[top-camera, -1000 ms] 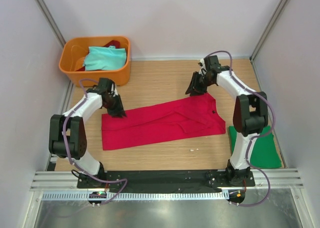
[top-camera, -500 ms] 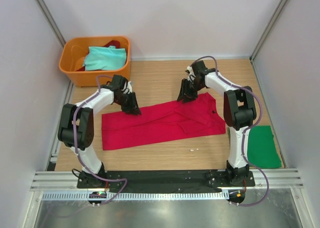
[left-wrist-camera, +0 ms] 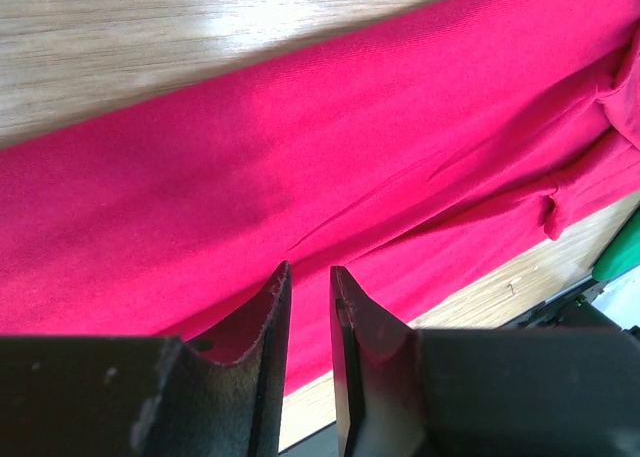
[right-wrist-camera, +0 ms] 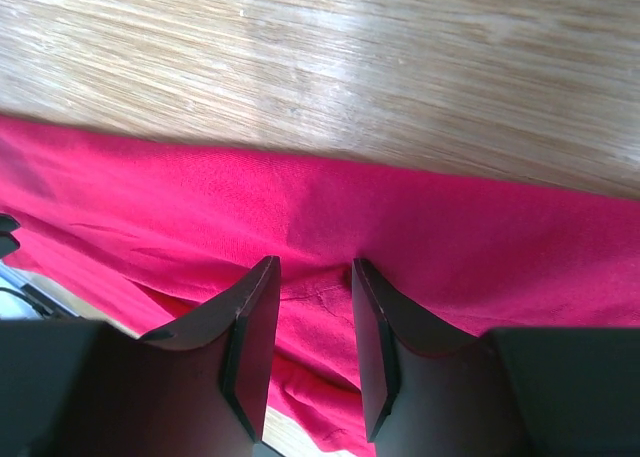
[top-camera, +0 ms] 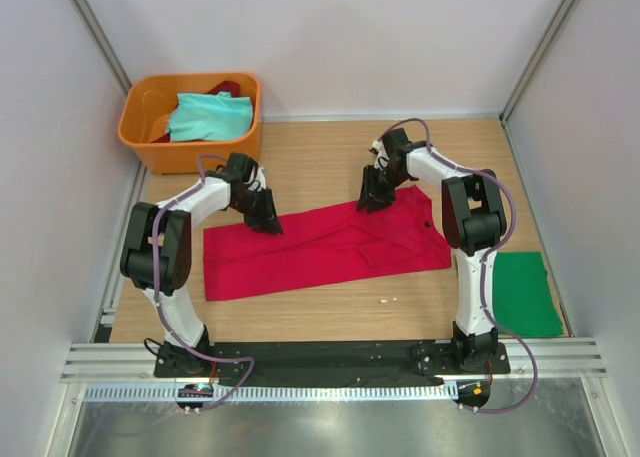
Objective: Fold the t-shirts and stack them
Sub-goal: Fold the tshirt
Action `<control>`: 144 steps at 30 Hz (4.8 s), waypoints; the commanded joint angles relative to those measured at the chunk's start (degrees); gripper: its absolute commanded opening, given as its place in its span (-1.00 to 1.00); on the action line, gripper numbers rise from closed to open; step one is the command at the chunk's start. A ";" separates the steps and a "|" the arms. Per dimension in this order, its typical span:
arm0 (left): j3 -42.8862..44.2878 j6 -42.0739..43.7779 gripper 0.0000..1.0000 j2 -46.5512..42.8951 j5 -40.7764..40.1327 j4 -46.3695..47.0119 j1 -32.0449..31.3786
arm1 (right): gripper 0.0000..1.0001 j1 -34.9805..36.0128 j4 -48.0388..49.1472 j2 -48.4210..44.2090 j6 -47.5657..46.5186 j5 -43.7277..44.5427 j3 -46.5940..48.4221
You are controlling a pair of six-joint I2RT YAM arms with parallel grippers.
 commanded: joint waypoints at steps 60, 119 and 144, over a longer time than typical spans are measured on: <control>4.59 1.03 -0.49 2.41 1.72 2.27 -5.60 | -0.95 5.08 -4.25 -15.63 1.16 -1.07 -15.22; 8.62 3.23 -0.16 2.14 5.34 5.34 -8.49 | -0.33 2.28 3.84 -25.81 12.23 1.65 -23.13; 27.80 13.42 -0.22 17.97 -18.66 1.30 -35.22 | 0.00 -18.56 -0.29 -45.25 4.67 8.16 -43.61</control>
